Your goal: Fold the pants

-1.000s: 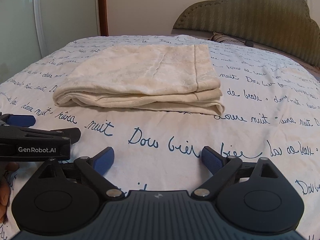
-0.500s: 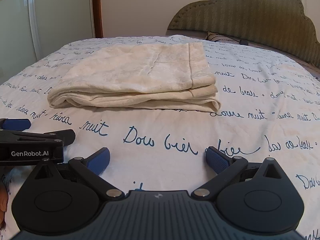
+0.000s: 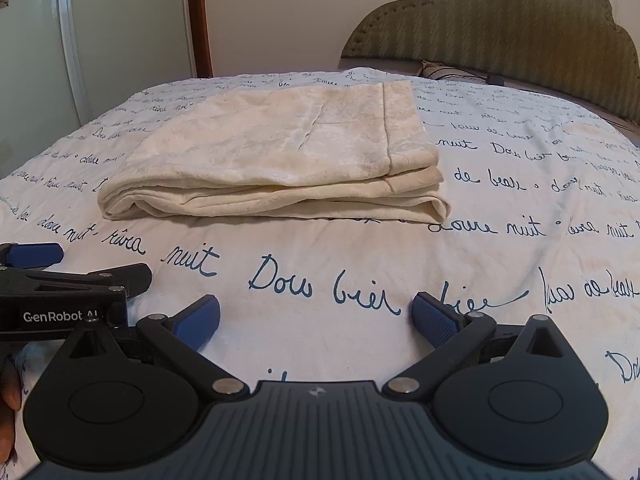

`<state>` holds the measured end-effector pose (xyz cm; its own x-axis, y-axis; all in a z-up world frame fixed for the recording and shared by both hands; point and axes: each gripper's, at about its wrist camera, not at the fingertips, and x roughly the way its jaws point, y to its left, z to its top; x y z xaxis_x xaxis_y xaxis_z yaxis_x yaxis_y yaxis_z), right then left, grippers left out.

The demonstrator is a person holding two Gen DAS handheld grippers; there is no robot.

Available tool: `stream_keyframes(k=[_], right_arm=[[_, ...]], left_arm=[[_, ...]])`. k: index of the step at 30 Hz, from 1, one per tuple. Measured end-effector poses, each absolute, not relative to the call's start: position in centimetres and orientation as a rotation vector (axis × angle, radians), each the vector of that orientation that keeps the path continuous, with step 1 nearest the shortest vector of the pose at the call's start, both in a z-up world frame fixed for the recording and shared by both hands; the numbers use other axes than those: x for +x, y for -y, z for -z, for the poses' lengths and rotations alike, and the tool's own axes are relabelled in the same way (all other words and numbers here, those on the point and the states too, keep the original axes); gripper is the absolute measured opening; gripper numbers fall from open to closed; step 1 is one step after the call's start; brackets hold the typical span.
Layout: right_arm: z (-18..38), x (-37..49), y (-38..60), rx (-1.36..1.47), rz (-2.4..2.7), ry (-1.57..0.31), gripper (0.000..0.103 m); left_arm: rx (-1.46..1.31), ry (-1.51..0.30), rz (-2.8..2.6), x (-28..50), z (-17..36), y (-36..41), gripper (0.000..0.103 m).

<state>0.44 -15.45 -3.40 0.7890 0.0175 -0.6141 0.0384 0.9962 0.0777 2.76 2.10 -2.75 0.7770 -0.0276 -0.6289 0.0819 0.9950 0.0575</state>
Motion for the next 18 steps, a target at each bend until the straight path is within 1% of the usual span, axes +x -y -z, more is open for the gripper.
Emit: stream_keyframes(k=[18], right_arm=[[3.37, 0.41, 15.50, 0.087, 0.011, -0.661, 0.103]], left_arm=[[0.080, -0.682, 0.060, 2.75, 2.73, -2.09, 0.103]])
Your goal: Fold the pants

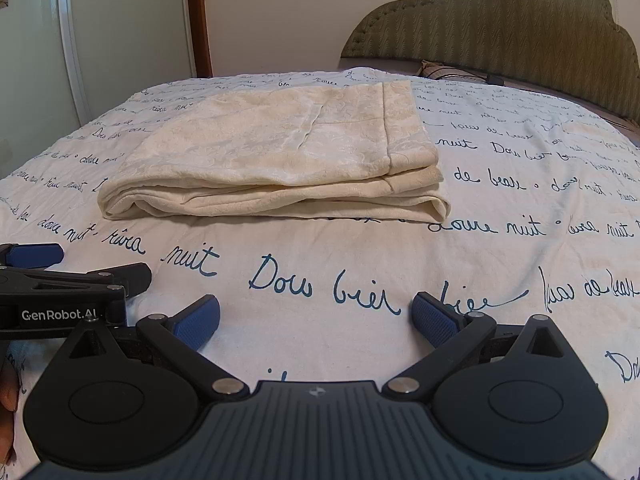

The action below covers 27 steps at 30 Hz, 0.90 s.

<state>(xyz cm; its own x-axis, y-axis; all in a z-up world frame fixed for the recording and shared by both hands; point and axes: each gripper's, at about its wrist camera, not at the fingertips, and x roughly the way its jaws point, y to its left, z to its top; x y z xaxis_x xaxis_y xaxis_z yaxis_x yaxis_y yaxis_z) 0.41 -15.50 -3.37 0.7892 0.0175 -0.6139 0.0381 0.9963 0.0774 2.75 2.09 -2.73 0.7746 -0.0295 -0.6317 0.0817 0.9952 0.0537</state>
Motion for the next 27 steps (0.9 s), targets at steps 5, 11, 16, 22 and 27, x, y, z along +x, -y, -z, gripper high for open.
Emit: stream_keyframes(k=[5, 11, 16, 22, 27], right_arm=[[3.38, 0.41, 15.51, 0.087, 0.011, -0.661, 0.103], [3.37, 0.41, 15.51, 0.087, 0.011, -0.661, 0.103], [3.36, 0.40, 15.51, 0.087, 0.011, -0.661, 0.103], [3.36, 0.40, 15.49, 0.087, 0.011, -0.661, 0.103], [3.35, 0.39, 15.48, 0.087, 0.011, -0.661, 0.103]], left_arm=[[0.074, -0.686, 0.063, 2.82, 2.74, -2.10, 0.103], [0.074, -0.686, 0.062, 2.81, 2.75, -2.06, 0.103], [0.074, -0.687, 0.062, 2.82, 2.75, -2.07, 0.103], [0.074, -0.687, 0.062, 2.82, 2.75, -2.08, 0.103], [0.074, -0.687, 0.062, 2.82, 2.75, -2.08, 0.103]])
